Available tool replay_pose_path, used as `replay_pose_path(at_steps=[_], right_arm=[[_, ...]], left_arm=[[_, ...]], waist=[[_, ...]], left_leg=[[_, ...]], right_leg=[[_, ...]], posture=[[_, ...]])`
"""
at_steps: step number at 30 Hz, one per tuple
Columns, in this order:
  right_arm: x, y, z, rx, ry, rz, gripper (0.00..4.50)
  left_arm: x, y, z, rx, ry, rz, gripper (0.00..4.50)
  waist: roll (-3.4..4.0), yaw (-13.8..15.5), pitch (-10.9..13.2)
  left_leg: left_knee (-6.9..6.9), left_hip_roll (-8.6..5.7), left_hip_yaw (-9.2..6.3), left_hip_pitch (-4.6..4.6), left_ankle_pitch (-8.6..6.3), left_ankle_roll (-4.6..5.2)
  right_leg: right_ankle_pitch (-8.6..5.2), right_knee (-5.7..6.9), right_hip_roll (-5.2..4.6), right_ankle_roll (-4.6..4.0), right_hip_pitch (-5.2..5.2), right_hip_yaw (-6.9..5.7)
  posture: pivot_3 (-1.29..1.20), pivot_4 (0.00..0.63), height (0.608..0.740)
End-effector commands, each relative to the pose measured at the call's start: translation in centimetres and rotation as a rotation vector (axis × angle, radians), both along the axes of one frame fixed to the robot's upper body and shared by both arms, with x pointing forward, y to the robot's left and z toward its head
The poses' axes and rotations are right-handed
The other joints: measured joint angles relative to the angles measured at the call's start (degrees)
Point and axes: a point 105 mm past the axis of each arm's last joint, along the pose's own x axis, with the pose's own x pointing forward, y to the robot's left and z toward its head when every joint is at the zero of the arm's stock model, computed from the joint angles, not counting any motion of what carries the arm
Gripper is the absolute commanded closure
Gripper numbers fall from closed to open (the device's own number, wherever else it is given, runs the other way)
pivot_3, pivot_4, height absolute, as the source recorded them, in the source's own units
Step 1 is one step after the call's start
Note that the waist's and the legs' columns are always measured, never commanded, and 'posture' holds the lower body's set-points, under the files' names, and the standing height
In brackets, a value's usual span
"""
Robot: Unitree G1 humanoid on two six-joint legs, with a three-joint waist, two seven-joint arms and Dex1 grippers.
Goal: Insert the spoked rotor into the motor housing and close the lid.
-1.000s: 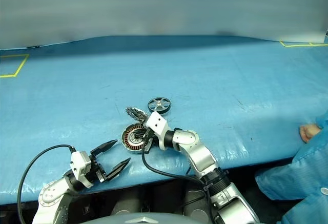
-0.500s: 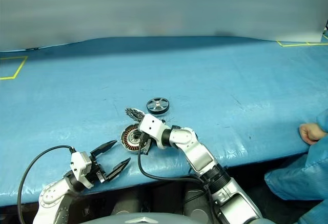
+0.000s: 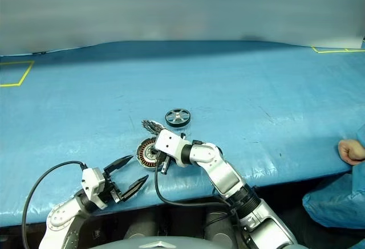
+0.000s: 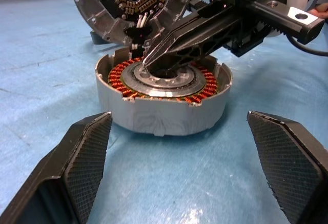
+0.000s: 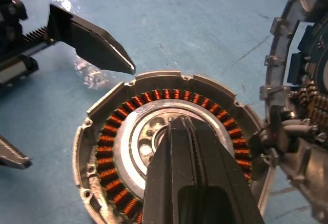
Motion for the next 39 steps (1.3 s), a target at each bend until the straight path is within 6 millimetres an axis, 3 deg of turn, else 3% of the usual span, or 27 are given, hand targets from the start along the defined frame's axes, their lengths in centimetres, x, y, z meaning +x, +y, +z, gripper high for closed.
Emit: replay_pose_path(at_steps=[1, 5, 10, 12, 17, 26, 31, 39], right_arm=[[-0.9, -0.3, 3.0, 0.171, 0.036, 0.057, 4.48], [-1.4, -2.1, 3.1, 0.162, 0.059, 0.057, 4.48], [-0.4, -5.4, 2.3, 0.082, 0.066, -0.041, 4.48], [1.0, -7.3, 1.6, -0.003, 0.034, -0.128, 4.48], [5.1, -10.0, 1.7, -0.125, -0.102, -0.324, 3.35], [10.8, -10.0, 4.8, -0.106, -0.22, -0.438, 3.35], [11.5, -9.1, 5.7, -0.09, -0.238, -0.404, 3.35], [10.5, -6.7, 4.1, -0.063, -0.158, -0.298, 3.35]], left_arm=[[0.1, -0.5, 1.0, 0.004, -0.029, -0.01, 0.0], [0.2, -0.6, 1.2, 0.003, -0.03, -0.009, 0.0], [0.2, -0.5, 1.2, -0.002, -0.026, -0.005, 0.0], [0.3, -0.3, 1.1, -0.003, -0.025, -0.001, 0.0], [0.5, 0.1, 0.8, -0.003, -0.026, 0.008, 0.0], [0.2, 0.5, -0.2, -0.005, -0.02, 0.034, 0.0], [0.0, 0.9, -0.7, -0.006, -0.015, 0.048, 0.0], [0.0, 1.3, -1.2, 0.0, -0.006, 0.066, 0.0]], waist=[[-0.01, -0.03, 0.04], [0.02, -0.03, 0.07], [0.01, 0.04, 0.08], [0.01, 0.04, 0.08], [0.01, -0.16, 0.09], [0.01, -0.11, 0.09], [0.02, -0.1, 0.09], [0.03, -0.56, 0.1]], left_leg=[[0.0, 0.0, 0.0, -0.02, -0.01, 0.0], [0.0, 0.03, 0.0, 0.0, -0.01, 0.0], [0.01, 0.02, 0.0, -0.02, -0.01, -0.01], [0.01, 0.01, 0.01, -0.02, -0.01, -0.01], [0.01, 0.04, 0.04, -0.01, -0.01, -0.02], [-0.03, 0.02, 0.21, -0.12, -0.02, 0.01], [-0.05, 0.02, 0.21, -0.13, -0.05, 0.05], [-0.04, 0.06, 0.26, -0.09, -0.04, 0.03]], right_leg=[[0.0, -0.01, 0.01, 0.0, -0.01, 0.0], [-0.02, -0.01, 0.04, 0.02, -0.01, -0.01], [-0.03, -0.02, 0.03, 0.01, -0.03, -0.02], [-0.03, -0.02, 0.03, 0.02, -0.03, -0.01], [-0.03, 0.0, 0.08, 0.02, -0.05, -0.01], [0.09, 0.03, 0.16, -0.2, 0.04, 0.16], [0.09, 0.01, 0.15, -0.2, 0.06, 0.15], [0.09, 0.06, 0.18, -0.2, 0.06, 0.19]], posture=[[0.0, 0.15, 0.74], [0.0, 0.15, 0.74], [0.0, 0.15, 0.74], [0.0, 0.15, 0.74], [0.0, 0.15, 0.74], [0.0, 0.15, 0.74], [0.0, 0.15, 0.74], [0.0, 0.15, 0.74]])
